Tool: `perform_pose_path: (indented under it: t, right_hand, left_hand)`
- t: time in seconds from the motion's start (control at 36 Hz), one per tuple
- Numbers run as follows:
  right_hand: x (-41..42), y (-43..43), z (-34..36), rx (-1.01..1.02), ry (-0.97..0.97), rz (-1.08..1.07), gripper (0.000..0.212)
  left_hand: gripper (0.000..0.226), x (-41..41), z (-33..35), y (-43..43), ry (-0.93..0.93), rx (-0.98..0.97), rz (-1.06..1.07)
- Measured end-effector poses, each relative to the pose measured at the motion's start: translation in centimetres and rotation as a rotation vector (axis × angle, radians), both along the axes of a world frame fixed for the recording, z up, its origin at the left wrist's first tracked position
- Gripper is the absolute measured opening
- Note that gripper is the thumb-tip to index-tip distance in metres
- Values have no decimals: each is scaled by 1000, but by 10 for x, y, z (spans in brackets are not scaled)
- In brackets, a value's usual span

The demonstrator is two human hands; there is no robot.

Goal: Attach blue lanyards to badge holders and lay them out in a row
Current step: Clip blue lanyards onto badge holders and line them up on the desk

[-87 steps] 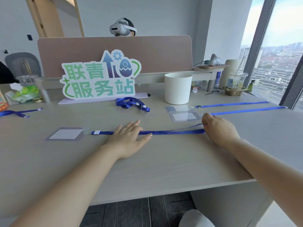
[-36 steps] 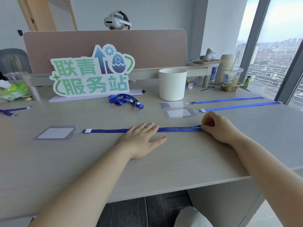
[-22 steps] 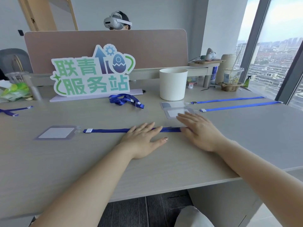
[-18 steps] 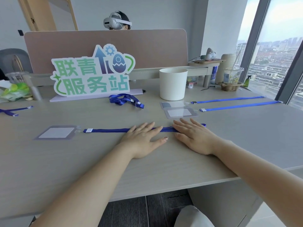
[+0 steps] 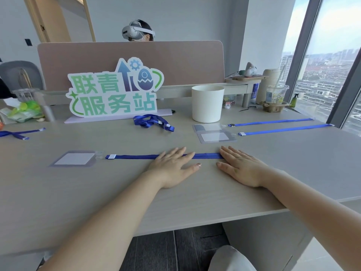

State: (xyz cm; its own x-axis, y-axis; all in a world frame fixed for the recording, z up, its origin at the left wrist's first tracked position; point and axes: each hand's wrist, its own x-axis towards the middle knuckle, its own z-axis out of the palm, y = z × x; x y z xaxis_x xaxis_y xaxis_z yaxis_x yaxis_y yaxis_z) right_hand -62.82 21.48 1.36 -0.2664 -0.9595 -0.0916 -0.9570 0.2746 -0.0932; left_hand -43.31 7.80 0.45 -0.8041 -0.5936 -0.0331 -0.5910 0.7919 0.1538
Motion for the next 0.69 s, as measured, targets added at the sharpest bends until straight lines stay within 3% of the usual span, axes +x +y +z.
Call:
perform_pose_path:
  t: [0.14,0.25,0.39,0.5,0.69]
  right_hand:
    - [17,-4,7,-138,7,51,65]
    - [58,-29,11,-155,-70,136,64]
    - [110,-77,8,-114,-166,175,68]
    - [137,-95,5,-76,-195,201,71]
    - [118,-87,-1,28,-44,211,76]
  left_hand:
    - [65,14,7,-6,178,0,-24]
    - [66,57,13,-30,231,-88,77]
    - [68,139,13,-69,136,-179,350]
    - [79,189,3,-87,5,-132,538]
    - [70,199,0,-86,-12,-134,482]
